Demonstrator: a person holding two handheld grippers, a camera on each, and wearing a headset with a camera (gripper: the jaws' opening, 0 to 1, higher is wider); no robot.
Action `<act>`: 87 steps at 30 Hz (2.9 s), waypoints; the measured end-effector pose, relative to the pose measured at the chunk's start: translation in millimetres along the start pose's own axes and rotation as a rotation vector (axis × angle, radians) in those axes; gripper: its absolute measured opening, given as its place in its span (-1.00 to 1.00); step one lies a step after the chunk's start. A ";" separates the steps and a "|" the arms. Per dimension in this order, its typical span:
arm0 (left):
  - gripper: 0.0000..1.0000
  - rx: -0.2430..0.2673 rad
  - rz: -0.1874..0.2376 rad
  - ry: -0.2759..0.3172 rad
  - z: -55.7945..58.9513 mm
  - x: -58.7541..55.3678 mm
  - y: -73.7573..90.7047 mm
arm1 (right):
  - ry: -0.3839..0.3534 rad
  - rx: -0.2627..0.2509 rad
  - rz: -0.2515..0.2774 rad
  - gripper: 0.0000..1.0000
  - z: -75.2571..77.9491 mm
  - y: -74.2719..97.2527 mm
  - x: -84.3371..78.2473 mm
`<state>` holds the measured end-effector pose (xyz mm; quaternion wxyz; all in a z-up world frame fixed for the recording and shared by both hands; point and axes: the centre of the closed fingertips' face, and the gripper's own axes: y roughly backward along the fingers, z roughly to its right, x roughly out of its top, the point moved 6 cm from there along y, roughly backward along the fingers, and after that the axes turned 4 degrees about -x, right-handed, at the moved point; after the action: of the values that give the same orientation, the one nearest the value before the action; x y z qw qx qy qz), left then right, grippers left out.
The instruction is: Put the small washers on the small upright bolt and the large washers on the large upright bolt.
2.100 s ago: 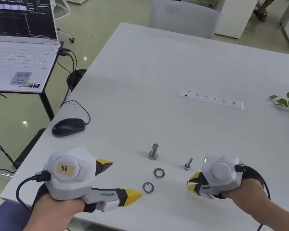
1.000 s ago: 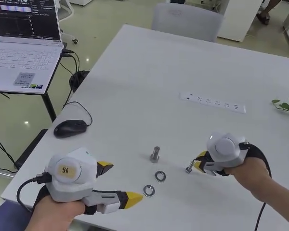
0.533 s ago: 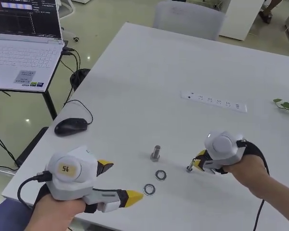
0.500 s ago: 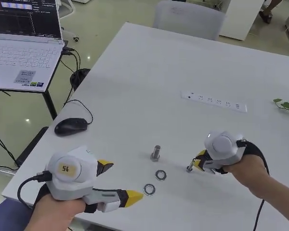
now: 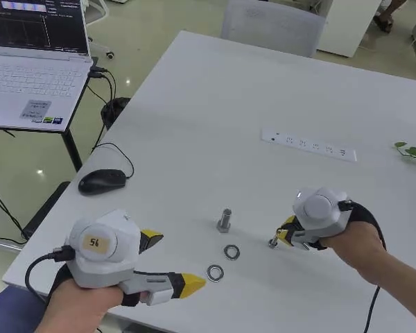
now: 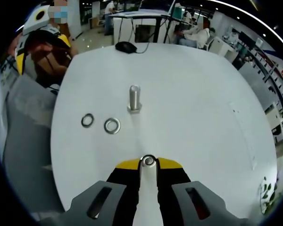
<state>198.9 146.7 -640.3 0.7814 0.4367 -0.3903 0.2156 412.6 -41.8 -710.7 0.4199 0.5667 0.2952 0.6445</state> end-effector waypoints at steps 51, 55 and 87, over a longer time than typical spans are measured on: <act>0.43 -0.004 -0.008 0.002 0.5 -2.0 -3.0 | 0.046 0.013 -0.046 -0.72 -2.7 -10.2 1.9; 0.43 -0.003 -0.006 0.004 1.2 -2.2 -2.0 | 0.043 0.016 -0.057 -0.72 -1.9 -13.5 -0.5; 0.43 0.014 0.012 0.029 -6.2 -10.2 4.2 | -0.027 0.035 -0.071 -0.68 -5.3 -29.6 -6.0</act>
<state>192.5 154.3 -648.2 0.7825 0.4365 -0.3803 0.2293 413.5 -32.5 -740.0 0.4364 0.5719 0.3208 0.6161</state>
